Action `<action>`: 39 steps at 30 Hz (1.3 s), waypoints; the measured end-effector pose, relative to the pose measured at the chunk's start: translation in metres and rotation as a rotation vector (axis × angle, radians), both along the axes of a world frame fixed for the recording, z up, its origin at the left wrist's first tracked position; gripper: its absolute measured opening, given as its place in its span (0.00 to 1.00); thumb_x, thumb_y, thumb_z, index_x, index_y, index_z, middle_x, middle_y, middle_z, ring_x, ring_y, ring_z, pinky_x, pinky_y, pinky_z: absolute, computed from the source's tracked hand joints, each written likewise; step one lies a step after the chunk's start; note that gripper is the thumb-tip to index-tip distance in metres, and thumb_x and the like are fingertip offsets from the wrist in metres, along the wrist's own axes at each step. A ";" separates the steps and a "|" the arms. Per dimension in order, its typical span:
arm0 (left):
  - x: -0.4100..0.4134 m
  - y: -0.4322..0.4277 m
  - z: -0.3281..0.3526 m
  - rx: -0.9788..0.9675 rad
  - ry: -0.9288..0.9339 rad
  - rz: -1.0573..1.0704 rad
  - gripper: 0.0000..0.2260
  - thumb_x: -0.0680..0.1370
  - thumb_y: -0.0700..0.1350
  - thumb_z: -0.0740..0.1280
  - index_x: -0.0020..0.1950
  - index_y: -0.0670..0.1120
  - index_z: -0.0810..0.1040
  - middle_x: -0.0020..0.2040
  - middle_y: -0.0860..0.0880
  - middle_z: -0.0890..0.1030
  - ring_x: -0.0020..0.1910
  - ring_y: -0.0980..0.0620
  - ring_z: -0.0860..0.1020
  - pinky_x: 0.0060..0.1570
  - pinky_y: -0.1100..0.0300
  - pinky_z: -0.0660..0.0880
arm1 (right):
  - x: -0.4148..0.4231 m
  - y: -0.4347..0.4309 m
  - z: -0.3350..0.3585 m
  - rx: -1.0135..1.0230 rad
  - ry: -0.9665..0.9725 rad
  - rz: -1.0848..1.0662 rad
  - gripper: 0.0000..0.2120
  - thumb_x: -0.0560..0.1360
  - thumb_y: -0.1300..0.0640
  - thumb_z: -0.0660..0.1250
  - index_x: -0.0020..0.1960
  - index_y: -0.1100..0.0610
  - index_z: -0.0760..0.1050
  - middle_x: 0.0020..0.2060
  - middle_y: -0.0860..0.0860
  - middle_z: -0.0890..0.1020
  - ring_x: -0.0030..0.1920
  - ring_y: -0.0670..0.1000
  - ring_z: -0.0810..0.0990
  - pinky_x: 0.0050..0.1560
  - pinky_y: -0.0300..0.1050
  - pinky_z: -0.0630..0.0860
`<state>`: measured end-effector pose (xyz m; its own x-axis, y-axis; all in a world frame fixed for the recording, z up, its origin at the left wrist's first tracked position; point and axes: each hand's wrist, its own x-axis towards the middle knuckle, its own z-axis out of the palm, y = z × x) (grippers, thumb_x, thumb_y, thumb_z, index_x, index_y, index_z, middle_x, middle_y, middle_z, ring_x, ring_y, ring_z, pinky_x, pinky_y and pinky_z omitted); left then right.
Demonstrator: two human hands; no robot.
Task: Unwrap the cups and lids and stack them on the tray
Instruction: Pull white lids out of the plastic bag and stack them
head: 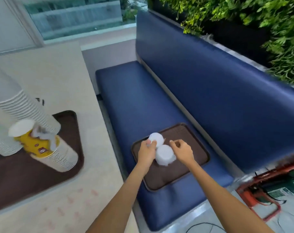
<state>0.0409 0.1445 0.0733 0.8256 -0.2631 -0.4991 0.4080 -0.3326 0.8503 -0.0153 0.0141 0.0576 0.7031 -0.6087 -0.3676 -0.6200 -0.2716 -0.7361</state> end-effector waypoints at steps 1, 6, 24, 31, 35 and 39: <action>0.005 -0.011 -0.014 0.027 0.036 0.014 0.23 0.78 0.53 0.62 0.63 0.36 0.70 0.57 0.35 0.78 0.55 0.37 0.77 0.54 0.47 0.76 | 0.004 -0.012 -0.013 0.023 0.019 0.000 0.18 0.78 0.45 0.63 0.58 0.58 0.76 0.55 0.55 0.81 0.58 0.57 0.78 0.54 0.46 0.72; 0.026 -0.049 -0.092 0.076 0.151 0.074 0.19 0.78 0.51 0.66 0.64 0.41 0.71 0.60 0.41 0.78 0.57 0.44 0.77 0.49 0.55 0.73 | 0.026 -0.051 -0.093 0.178 0.086 -0.019 0.25 0.77 0.46 0.65 0.68 0.60 0.68 0.63 0.56 0.76 0.63 0.56 0.74 0.60 0.45 0.69; 0.044 -0.072 -0.230 0.134 0.379 0.066 0.25 0.76 0.56 0.67 0.69 0.47 0.67 0.61 0.49 0.76 0.56 0.52 0.75 0.50 0.59 0.70 | 0.054 -0.049 -0.229 0.406 0.113 -0.057 0.31 0.73 0.53 0.72 0.71 0.60 0.65 0.64 0.56 0.74 0.63 0.55 0.74 0.61 0.44 0.70; 0.033 -0.067 -0.201 0.119 0.367 0.051 0.48 0.48 0.71 0.75 0.63 0.50 0.72 0.62 0.47 0.73 0.56 0.50 0.77 0.58 0.52 0.77 | 0.035 -0.041 -0.182 0.596 -0.064 -0.291 0.23 0.76 0.54 0.68 0.68 0.57 0.65 0.54 0.51 0.74 0.52 0.51 0.75 0.43 0.43 0.75; 0.028 -0.063 -0.124 0.055 0.222 -0.034 0.39 0.57 0.61 0.77 0.62 0.51 0.66 0.62 0.49 0.70 0.58 0.52 0.74 0.57 0.57 0.76 | 0.028 -0.031 -0.117 0.650 -0.231 -0.447 0.20 0.75 0.47 0.67 0.62 0.54 0.67 0.53 0.53 0.77 0.51 0.53 0.78 0.42 0.46 0.78; 0.022 -0.039 -0.055 0.003 0.056 -0.190 0.34 0.67 0.50 0.78 0.65 0.51 0.61 0.62 0.52 0.70 0.60 0.53 0.72 0.53 0.58 0.78 | 0.020 -0.021 -0.042 0.678 -0.364 -0.466 0.15 0.76 0.49 0.66 0.57 0.57 0.69 0.47 0.51 0.77 0.45 0.49 0.77 0.39 0.45 0.76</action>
<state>0.0625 0.1051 0.0187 0.7319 -0.4101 -0.5441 0.3843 -0.4110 0.8267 0.0051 -0.0071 0.0153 0.5824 -0.5942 -0.5547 -0.2560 0.5136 -0.8190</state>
